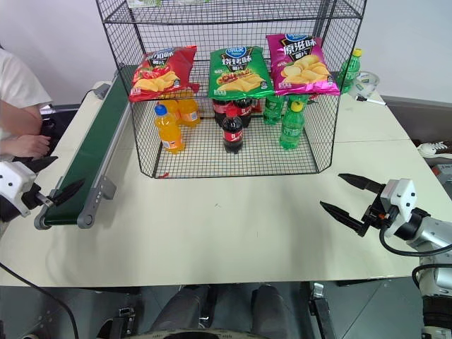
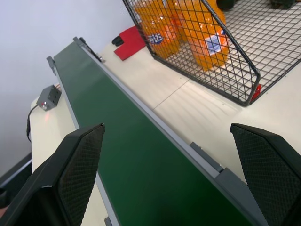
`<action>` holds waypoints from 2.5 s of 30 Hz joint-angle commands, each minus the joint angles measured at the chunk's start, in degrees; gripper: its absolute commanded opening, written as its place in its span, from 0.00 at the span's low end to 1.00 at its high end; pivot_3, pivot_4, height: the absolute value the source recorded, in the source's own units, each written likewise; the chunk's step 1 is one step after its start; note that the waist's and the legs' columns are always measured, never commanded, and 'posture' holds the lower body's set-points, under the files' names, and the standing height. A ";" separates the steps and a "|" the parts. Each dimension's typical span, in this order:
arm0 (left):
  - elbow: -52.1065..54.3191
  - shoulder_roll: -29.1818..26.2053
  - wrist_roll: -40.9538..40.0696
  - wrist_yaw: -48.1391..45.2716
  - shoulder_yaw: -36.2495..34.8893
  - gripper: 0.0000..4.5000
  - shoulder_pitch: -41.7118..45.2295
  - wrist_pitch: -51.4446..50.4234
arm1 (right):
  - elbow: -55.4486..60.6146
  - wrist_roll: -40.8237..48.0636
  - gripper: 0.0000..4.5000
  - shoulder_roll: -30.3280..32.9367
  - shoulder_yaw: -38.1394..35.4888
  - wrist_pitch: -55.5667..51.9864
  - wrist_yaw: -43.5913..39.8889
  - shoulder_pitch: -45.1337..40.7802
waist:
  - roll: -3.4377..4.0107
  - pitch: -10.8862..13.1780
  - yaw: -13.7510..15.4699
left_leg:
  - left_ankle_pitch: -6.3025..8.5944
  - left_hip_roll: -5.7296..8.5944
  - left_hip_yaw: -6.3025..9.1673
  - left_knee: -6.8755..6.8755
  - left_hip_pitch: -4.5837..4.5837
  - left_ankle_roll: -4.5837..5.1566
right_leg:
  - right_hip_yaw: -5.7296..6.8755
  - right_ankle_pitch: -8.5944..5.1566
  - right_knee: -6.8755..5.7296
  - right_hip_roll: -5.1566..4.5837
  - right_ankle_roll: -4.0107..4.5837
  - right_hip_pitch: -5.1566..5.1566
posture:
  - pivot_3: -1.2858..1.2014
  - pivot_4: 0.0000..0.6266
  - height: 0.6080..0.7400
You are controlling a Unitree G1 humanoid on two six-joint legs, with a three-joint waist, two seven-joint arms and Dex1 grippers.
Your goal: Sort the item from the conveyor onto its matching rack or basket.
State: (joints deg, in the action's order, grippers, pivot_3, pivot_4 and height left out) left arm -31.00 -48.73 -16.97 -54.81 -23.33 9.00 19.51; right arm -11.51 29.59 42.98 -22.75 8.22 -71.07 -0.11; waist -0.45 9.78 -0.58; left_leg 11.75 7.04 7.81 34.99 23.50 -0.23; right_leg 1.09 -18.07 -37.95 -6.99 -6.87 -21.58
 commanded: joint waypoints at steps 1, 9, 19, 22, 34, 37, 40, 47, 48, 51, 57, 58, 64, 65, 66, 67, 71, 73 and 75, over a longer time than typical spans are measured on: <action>-0.64 -1.33 -0.75 -0.35 -1.23 1.00 0.22 0.40 | 1.49 0.32 1.00 0.21 -0.64 0.69 0.10 -0.04 | 0.00 0.00 0.00 | 0.00 0.00 0.00 0.00 0.00 0.00 | 0.00 0.00 0.00 0.00 0.00 0.00 | 0.52 0.24 1.00; 2.09 -0.04 -4.67 -2.74 -3.05 1.00 -1.49 -1.13 | 1.40 -0.19 1.00 0.25 0.57 0.43 -0.11 -1.21 | 0.00 0.01 -0.07 | 0.00 0.00 0.00 -0.01 0.00 0.00 | 0.00 0.00 0.00 0.00 0.01 -0.02 | 0.52 0.24 1.00; 5.38 1.65 -3.59 -0.57 -2.62 1.00 -4.83 0.98 | 1.67 0.04 1.00 0.36 1.78 0.09 0.28 -2.39 | 0.01 0.02 0.05 | 0.00 0.00 0.00 -0.02 0.03 0.00 | -0.03 -0.06 0.00 -0.01 0.11 -0.06 | 0.52 0.24 1.00; 5.38 1.80 -3.25 0.20 -2.49 1.00 -5.02 1.38 | 1.55 -0.13 1.00 0.46 1.97 0.20 0.16 -2.65 | 0.01 0.02 0.05 | 0.00 0.00 -0.01 -0.02 0.03 0.00 | -0.03 -0.06 0.02 -0.01 0.11 -0.05 | 0.52 0.24 1.00; 7.66 2.63 -2.73 1.52 -2.32 1.00 -8.19 3.39 | 3.48 0.03 1.00 -0.18 4.08 -0.54 1.07 -3.55 | 0.04 0.04 0.00 | 0.00 0.00 -0.01 -0.05 0.06 0.00 | -0.04 -0.06 0.02 0.00 0.11 -0.10 | 0.52 0.24 1.00; 8.33 2.65 -2.70 1.79 -2.34 1.00 -9.03 3.97 | 3.30 0.05 1.00 -0.02 4.41 -0.76 1.02 -4.19 | 0.04 0.04 0.00 | 0.00 0.00 -0.02 -0.04 0.06 0.00 | -0.05 -0.06 0.03 -0.01 0.12 -0.09 | 0.52 0.24 1.00; 8.82 2.73 -2.91 2.07 -2.50 1.00 -9.44 4.06 | 3.17 0.03 1.00 0.08 4.61 -0.88 0.76 -4.70 | 0.04 0.04 0.04 | 0.00 0.00 -0.01 -0.04 0.06 0.00 | -0.05 -0.07 0.03 -0.01 0.12 -0.10 | 0.52 0.24 1.00; 6.02 1.54 1.99 8.42 -3.65 1.00 -9.79 9.07 | 5.21 0.11 1.00 -0.83 6.21 -1.73 0.88 -4.77 | 0.05 0.05 0.02 | 0.00 0.00 -0.02 -0.06 0.07 0.00 | -0.05 -0.07 0.04 -0.01 0.12 -0.12 | 0.52 0.24 1.00; 4.35 0.86 3.87 10.95 -4.41 1.00 -9.34 11.04 | 6.23 -0.03 1.00 -1.37 7.10 -1.88 1.08 -4.57 | 0.05 0.05 -0.01 | 0.00 0.00 -0.01 -0.06 0.07 0.00 | -0.06 -0.07 0.04 -0.01 0.12 -0.13 | 0.52 0.24 1.00; 1.33 -1.31 11.99 19.56 -5.76 1.00 -10.13 18.33 | 9.62 0.00 1.00 -3.24 9.81 -3.13 2.07 -4.82 | -0.05 0.09 -0.15 | 0.00 -0.03 -0.02 -0.13 0.08 0.00 | -0.07 -0.05 0.03 0.02 0.09 -0.20 | 0.52 0.24 1.00; 1.25 -3.53 25.79 31.91 -6.05 1.00 -16.10 29.47 | 14.40 0.18 1.00 -7.47 14.76 -6.08 4.71 -6.32 | -0.03 0.10 0.01 | 0.01 0.02 -0.16 -0.20 0.18 0.00 | -0.27 0.01 0.05 -0.01 -0.02 -0.43 | 0.52 0.24 1.00; 1.72 -3.97 29.35 35.10 -6.51 1.00 -17.43 30.39 | 14.73 -0.07 1.00 -8.13 15.55 -6.31 5.11 -6.56 | -0.04 0.10 0.04 | 0.01 0.01 -0.18 -0.21 0.22 0.00 | -0.28 0.01 0.04 -0.01 -0.02 -0.48 | 0.52 0.24 1.00; 7.52 -3.50 41.04 48.09 -10.67 1.00 -26.06 32.80 | 14.12 -1.07 1.00 -10.29 18.15 -6.06 5.62 -7.91 | -0.06 0.10 0.04 | 0.01 -0.01 -0.18 -0.20 0.38 0.00 | -0.29 0.02 -0.01 0.07 -0.03 -0.67 | 0.52 0.24 1.00; 8.60 -2.96 41.72 49.25 -11.12 1.00 -27.58 33.09 | 13.76 -1.30 1.00 -10.33 18.28 -5.85 5.44 -8.14 | -0.06 0.10 0.04 | 0.01 -0.01 -0.19 -0.19 0.38 0.00 | -0.30 0.02 -0.01 0.06 -0.03 -0.67 | 0.52 0.24 1.00; 9.65 -2.31 43.35 51.27 -12.02 1.00 -29.28 32.48 | 13.50 -1.36 1.00 -10.42 18.34 -5.92 5.34 -8.50 | -0.07 0.10 0.04 | 0.01 0.00 -0.20 -0.19 0.39 0.00 | -0.31 0.03 -0.01 0.06 -0.03 -0.67 | 0.52 0.24 1.00; 10.11 -1.79 44.31 52.88 -12.61 1.00 -30.65 31.80 | 13.39 -1.35 1.00 -10.48 18.42 -6.01 5.21 -8.79 | -0.06 0.10 0.04 | 0.01 0.00 -0.20 -0.18 0.39 0.00 | -0.31 0.03 -0.01 0.07 -0.04 -0.67 | 0.52 0.24 1.00; 9.52 -0.33 48.51 58.86 -12.01 1.00 -35.80 31.56 | 14.31 -1.31 1.00 -10.99 20.35 -6.59 4.14 -9.59 | -0.07 0.10 -0.02 | 0.01 -0.03 -0.20 -0.19 0.38 0.00 | -0.31 0.03 -0.03 0.10 -0.05 -0.69 | 0.52 0.24 1.00; 9.66 0.25 51.67 62.21 -10.83 1.00 -37.65 31.34 | 14.84 -1.64 1.00 -11.20 22.12 -7.00 3.18 -9.80 | -0.07 0.10 0.01 | 0.00 -0.03 -0.20 -0.20 0.38 0.00 | -0.30 0.03 -0.03 0.10 -0.05 -0.69 | 0.52 0.24 1.00; 8.81 0.48 52.92 64.72 -10.06 1.00 -38.21 30.58 | 14.43 -2.25 1.00 -11.66 23.42 -6.76 2.87 -10.75 | -0.08 0.09 0.02 | 0.01 -0.03 -0.20 -0.19 0.39 0.00 | -0.30 0.03 -0.03 0.10 -0.06 -0.69 | 0.52 0.24 1.00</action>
State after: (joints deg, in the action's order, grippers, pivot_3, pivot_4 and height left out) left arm -21.98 -48.07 34.85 7.18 -33.11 -28.91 50.46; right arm 1.01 27.30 31.95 0.21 1.39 -67.80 -9.47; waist -0.53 9.88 -0.56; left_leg 11.75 7.01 7.61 34.81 23.89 -0.23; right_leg 0.79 -18.04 -37.99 -6.88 -6.93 -22.27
